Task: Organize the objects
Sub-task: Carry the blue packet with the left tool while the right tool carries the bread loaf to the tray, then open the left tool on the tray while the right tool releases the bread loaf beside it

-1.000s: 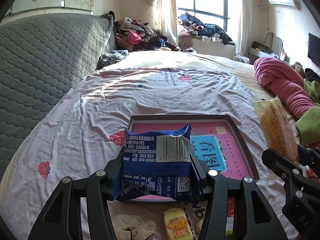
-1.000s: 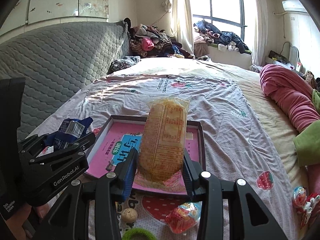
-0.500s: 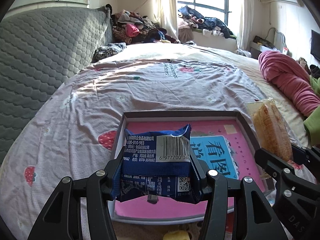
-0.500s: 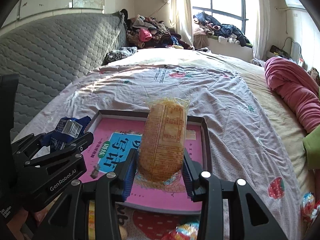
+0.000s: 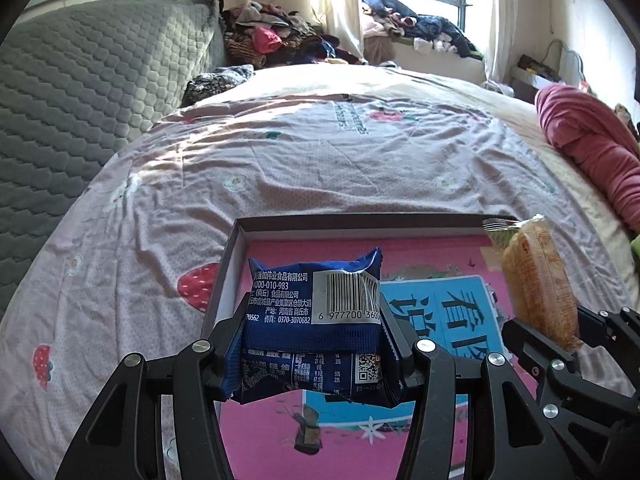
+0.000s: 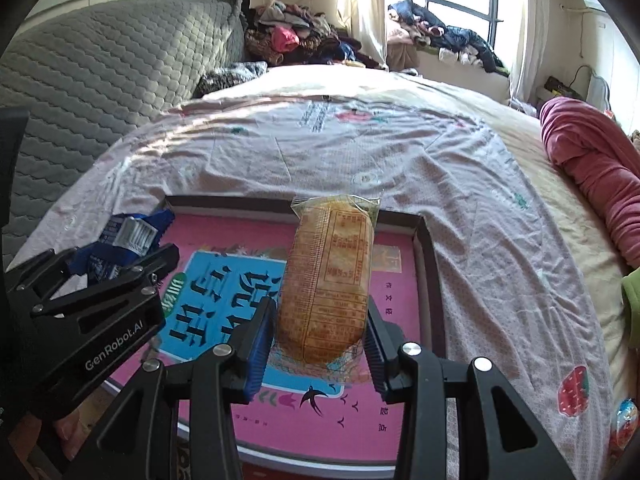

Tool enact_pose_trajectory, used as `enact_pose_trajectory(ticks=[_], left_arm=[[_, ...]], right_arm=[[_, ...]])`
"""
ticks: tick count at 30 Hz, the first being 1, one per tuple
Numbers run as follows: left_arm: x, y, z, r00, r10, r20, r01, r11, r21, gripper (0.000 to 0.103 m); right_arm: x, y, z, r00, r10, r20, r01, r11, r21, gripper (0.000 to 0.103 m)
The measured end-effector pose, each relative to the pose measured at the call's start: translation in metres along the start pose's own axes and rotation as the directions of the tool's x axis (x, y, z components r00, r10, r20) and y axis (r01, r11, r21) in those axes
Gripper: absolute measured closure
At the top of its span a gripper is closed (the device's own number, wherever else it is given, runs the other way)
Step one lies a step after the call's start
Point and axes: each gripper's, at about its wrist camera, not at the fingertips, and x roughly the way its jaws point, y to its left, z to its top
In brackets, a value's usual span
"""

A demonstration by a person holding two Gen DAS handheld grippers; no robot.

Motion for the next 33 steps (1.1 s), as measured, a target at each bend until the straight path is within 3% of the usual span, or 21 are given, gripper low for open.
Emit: enact_pose_trajectory(ticks=[23,33], left_arm=[[0.056,-0.003,-0.013,0.989,-0.019,-0.144,0.018,1.0,-0.002,0.046],[0.059,0.0,-0.016,0.989,-0.025,-0.146,0.022,1.0,-0.022,0.046]], right_arm=[[0.05,0.0,-0.005,0.985,0.004,-0.175,-0.005,1.0,-0.004,0.061],[0.059,0.002,-0.009,0.976,0.007,-0.218,-0.008,1.0,-0.002,0.06]])
